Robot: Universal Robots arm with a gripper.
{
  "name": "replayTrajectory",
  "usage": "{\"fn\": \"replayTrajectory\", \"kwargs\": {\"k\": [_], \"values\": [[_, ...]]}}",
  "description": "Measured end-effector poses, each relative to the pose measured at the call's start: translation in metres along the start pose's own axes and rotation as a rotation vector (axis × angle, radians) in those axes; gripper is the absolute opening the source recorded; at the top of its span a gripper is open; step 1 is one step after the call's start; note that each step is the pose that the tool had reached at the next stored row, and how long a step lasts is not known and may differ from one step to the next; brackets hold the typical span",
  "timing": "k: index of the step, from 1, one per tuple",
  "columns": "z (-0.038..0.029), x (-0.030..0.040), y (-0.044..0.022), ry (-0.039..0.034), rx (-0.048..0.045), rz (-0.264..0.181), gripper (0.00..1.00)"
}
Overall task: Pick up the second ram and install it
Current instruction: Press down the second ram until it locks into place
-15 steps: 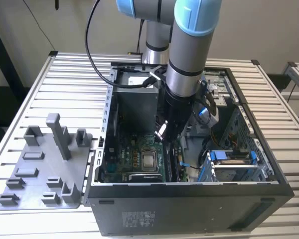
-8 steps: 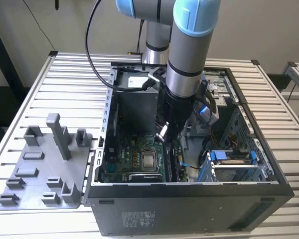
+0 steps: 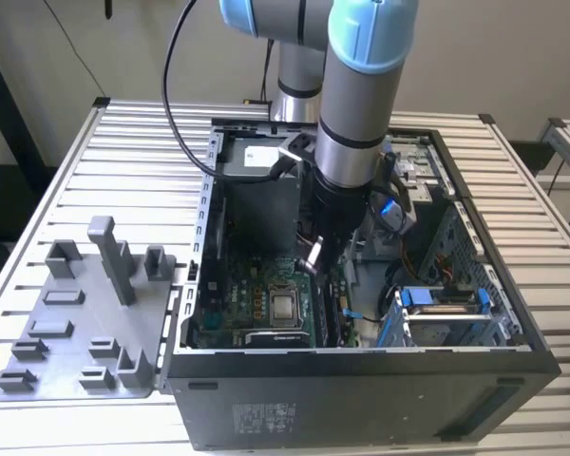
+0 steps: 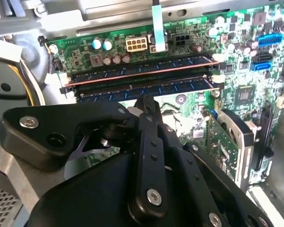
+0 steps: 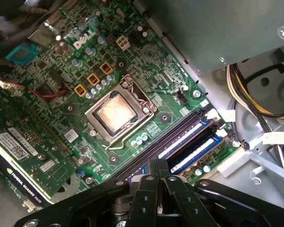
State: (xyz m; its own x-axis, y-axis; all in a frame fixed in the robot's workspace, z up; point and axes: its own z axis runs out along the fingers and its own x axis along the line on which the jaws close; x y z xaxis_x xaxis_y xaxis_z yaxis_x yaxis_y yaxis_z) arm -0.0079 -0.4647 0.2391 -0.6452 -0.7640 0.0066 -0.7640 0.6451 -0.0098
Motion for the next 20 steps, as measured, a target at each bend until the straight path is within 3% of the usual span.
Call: {"fn": "replayTrajectory", "kwargs": {"k": [12,20], "values": [[0.0026,0.0012,0.0015,-0.0045,0.0045,-0.140,0.11],[0.0025,0.0015,0.0017,-0.0121,0.0145,-0.227,0.11]]}}
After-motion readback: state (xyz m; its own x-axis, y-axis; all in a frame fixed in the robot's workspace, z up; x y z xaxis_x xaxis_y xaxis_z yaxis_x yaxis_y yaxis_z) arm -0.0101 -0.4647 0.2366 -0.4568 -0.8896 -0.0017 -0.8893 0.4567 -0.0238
